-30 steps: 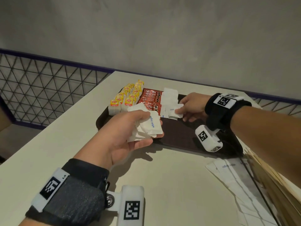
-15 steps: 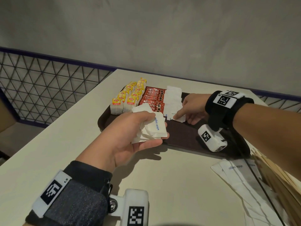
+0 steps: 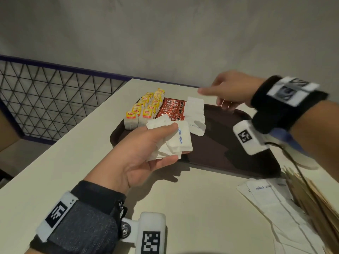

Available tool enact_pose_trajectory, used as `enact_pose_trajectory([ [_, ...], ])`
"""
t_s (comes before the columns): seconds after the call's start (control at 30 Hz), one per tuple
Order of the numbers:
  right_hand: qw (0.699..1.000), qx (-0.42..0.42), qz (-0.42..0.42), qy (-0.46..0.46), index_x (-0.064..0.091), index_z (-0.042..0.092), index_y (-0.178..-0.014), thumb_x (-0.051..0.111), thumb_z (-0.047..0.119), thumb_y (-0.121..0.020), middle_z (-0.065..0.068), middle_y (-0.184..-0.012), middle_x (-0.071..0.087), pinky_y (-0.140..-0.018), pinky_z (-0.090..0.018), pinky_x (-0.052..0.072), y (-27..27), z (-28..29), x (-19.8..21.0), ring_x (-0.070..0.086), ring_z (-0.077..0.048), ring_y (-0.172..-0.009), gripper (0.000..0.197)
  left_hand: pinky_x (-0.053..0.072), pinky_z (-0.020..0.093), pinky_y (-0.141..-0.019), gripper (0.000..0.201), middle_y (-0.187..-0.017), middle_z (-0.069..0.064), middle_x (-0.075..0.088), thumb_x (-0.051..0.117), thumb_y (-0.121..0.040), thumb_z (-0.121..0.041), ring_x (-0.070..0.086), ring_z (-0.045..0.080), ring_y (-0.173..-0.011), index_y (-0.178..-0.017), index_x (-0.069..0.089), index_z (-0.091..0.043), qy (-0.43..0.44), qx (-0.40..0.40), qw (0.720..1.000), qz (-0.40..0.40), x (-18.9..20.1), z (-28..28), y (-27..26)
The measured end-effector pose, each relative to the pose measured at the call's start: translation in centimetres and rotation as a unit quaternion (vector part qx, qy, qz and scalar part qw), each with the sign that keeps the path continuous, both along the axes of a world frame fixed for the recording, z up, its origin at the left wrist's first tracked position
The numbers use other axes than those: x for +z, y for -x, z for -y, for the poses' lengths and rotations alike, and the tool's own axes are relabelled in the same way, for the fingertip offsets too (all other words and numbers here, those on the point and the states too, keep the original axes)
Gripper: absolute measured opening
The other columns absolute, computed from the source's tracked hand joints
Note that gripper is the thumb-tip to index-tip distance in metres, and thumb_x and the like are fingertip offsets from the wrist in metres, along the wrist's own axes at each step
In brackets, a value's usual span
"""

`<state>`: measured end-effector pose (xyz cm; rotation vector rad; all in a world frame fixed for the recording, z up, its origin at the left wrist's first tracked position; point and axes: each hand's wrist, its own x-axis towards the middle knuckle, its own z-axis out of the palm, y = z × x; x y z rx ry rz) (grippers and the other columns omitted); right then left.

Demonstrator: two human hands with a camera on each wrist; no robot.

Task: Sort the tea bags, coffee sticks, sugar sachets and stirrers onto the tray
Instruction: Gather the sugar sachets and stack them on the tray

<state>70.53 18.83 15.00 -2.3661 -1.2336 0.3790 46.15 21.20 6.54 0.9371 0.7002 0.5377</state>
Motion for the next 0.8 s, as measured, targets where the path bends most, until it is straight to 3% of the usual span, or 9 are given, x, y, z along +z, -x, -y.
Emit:
enact_pose_trajectory([
  [0.1,0.958,0.009,-0.261,-0.115,0.063,0.011,-0.112,0.073,0.042,-0.088,-0.008,-0.073,0.062,-0.054,-0.03,0.05,3.0,4.0,1.6,0.059,-0.02,-0.058,0.041,0.049,0.019,-0.043,0.028,-0.097,-0.001,0.082,0.08,-0.086,-0.024,0.076,0.008,-0.069,-0.114,0.073,-0.024,-0.024,0.007,1.0,-0.001,0.3,0.2,0.0],
  [0.2,0.901,0.049,-0.423,-0.088,0.065,0.014,-0.108,0.075,0.037,-0.074,-0.009,-0.079,0.062,-0.053,-0.028,0.05,6.6,7.6,-0.8,0.06,-0.02,-0.063,0.043,0.048,0.018,-0.043,0.038,-0.099,0.002,0.082,0.082,-0.085,-0.02,0.076,0.01,-0.071,-0.121,0.071,-0.019,-0.04,0.025,0.999,-0.006,0.2,0.2,0.0],
  [0.3,0.873,0.05,-0.477,-0.089,0.066,0.003,-0.12,0.078,0.032,-0.072,-0.013,-0.092,0.065,-0.056,-0.027,0.052,9.3,8.9,-4.1,0.062,-0.018,-0.069,0.057,0.047,0.018,-0.043,0.044,-0.102,0.002,0.081,0.083,-0.084,-0.02,0.076,0.009,-0.073,-0.126,0.07,-0.017,-0.054,0.004,0.998,-0.012,0.1,0.6,0.0],
  [0.4,0.832,-0.004,-0.528,-0.168,0.064,-0.003,-0.125,0.073,0.018,-0.088,-0.017,-0.103,0.071,-0.053,-0.024,0.051,10.8,9.5,-6.8,0.062,-0.017,-0.076,0.044,0.047,0.017,-0.044,0.037,-0.101,0.002,0.081,0.082,-0.085,-0.019,0.074,0.008,-0.073,-0.121,0.074,-0.016,-0.059,-0.027,0.998,-0.015,0.3,1.5,0.1],
  [0.5,0.778,-0.062,-0.579,-0.235,0.068,-0.002,-0.115,0.07,0.012,-0.091,-0.015,-0.096,0.071,-0.051,-0.021,0.052,11.0,10.0,-8.5,0.062,-0.014,-0.068,0.028,0.051,0.017,-0.045,0.025,-0.097,0.003,0.081,0.08,-0.087,-0.013,0.076,0.008,-0.072,-0.111,0.076,-0.016,-0.047,-0.043,0.998,-0.017,0.6,2.0,0.1],
  [0.57,0.762,-0.084,-0.591,-0.251,0.068,-0.003,-0.109,0.069,0.012,-0.092,-0.014,-0.088,0.069,-0.049,-0.022,0.052,11.0,10.3,-9.0,0.061,-0.013,-0.058,0.022,0.055,0.019,-0.049,0.018,-0.094,0.003,0.081,0.075,-0.09,-0.007,0.077,0.009,-0.073,-0.105,0.075,-0.016,-0.039,-0.04,0.998,-0.017,0.5,2.0,-0.1],
  [0.67,0.729,-0.104,-0.62,-0.271,0.069,-0.002,-0.106,0.059,0.013,-0.096,-0.017,-0.087,0.07,-0.051,-0.025,0.054,10.6,10.9,-8.9,0.062,-0.016,-0.059,0.021,0.06,0.025,-0.054,0.017,-0.093,0.007,0.081,0.066,-0.094,-0.003,0.079,0.019,-0.076,-0.107,0.07,-0.013,-0.009,-0.03,0.999,-0.006,0.4,1.8,-0.3],
  [0.73,0.685,-0.123,-0.649,-0.308,0.068,-0.004,-0.1,0.052,0.013,-0.095,-0.017,-0.086,0.071,-0.058,-0.026,0.057,10.1,11.3,-8.6,0.066,-0.02,-0.066,0.024,0.063,0.028,-0.056,0.022,-0.097,0.015,0.08,0.058,-0.096,0.0,0.08,0.032,-0.081,-0.115,0.066,-0.009,0.017,-0.038,0.999,0.008,0.4,1.8,-0.2],
  [0.8,0.643,-0.149,-0.668,-0.344,0.066,-0.006,-0.1,0.05,0.013,-0.093,-0.019,-0.093,0.074,-0.069,-0.03,0.06,9.6,11.8,-8.5,0.072,-0.026,-0.077,0.026,0.063,0.029,-0.057,0.025,-0.1,0.017,0.08,0.055,-0.097,0.003,0.079,0.035,-0.084,-0.118,0.064,-0.009,0.017,-0.051,0.999,0.009,0.4,1.8,-0.2],
])
